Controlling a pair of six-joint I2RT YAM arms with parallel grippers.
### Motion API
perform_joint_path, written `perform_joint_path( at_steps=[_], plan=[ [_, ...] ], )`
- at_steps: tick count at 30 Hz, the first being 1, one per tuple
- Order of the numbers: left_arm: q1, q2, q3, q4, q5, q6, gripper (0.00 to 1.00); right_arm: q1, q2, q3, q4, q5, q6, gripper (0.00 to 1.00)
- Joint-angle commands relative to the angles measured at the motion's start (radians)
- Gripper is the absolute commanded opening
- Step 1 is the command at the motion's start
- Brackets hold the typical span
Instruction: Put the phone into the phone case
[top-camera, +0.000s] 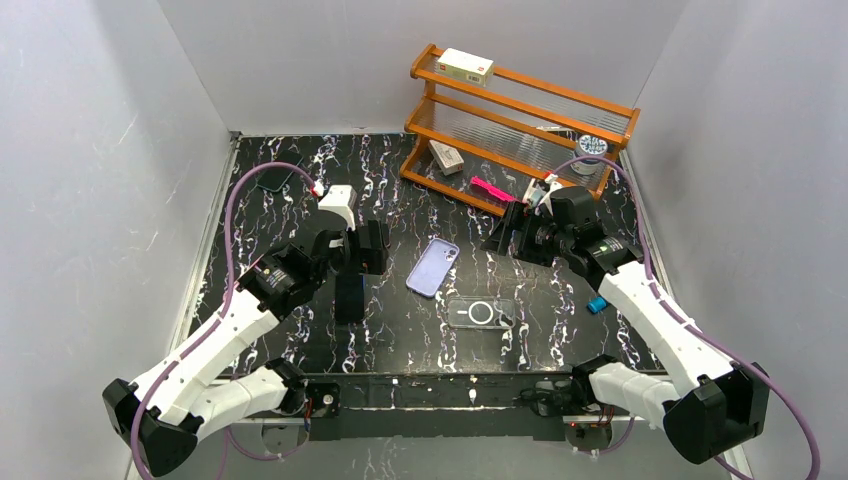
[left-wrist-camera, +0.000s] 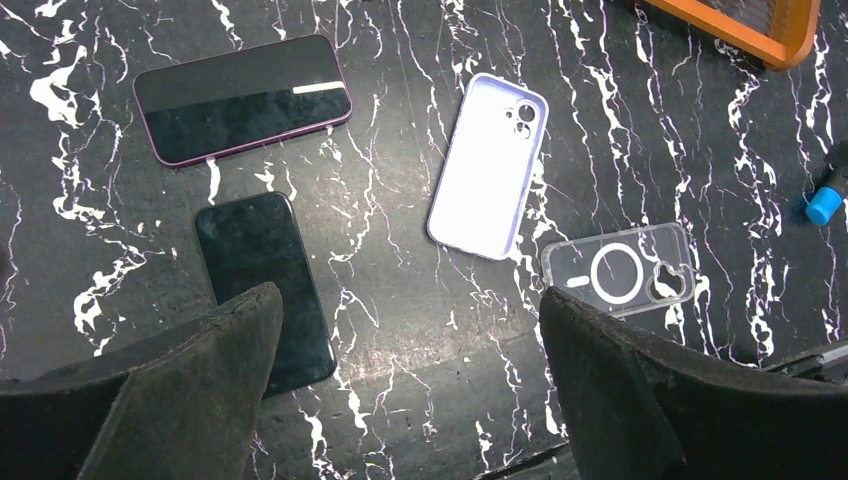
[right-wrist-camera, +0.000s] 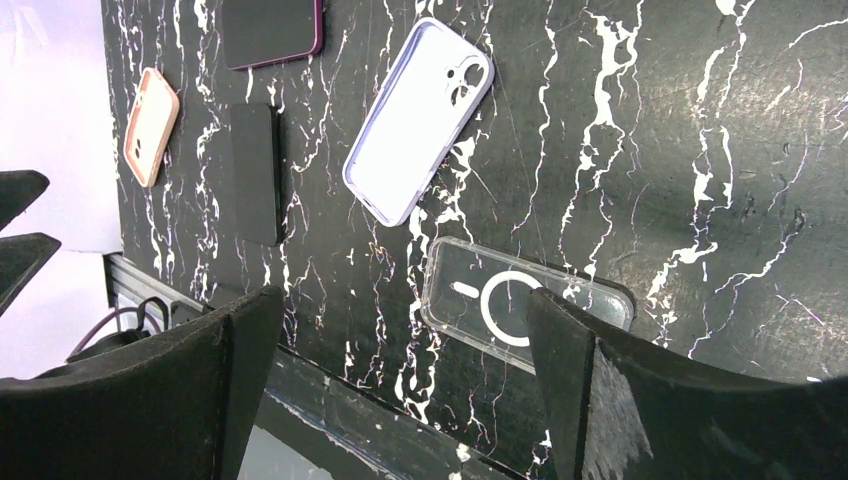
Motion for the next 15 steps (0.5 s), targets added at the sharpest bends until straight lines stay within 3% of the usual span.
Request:
perform_joint_path(
  at_steps=[1, 8, 15],
  plan=[
    [0.005, -0.017, 0.003, 0.004, -0.073, 0.009, 0.98, 0.002, -0.020, 0.033, -0.001, 0.024, 0.004, 0.99],
    [0.005, 0.044, -0.005, -0.024, -0.242, 0.017, 0.98, 0.002, -0.029, 0.045, 0.000, 0.040, -0.011, 0.99],
    [0.066, 0.273, 0.153, -0.104, -0.415, 0.115, 0.98, 0.003, -0.072, 0.038, 0.051, -0.042, -0.026, 0.99]
  ],
)
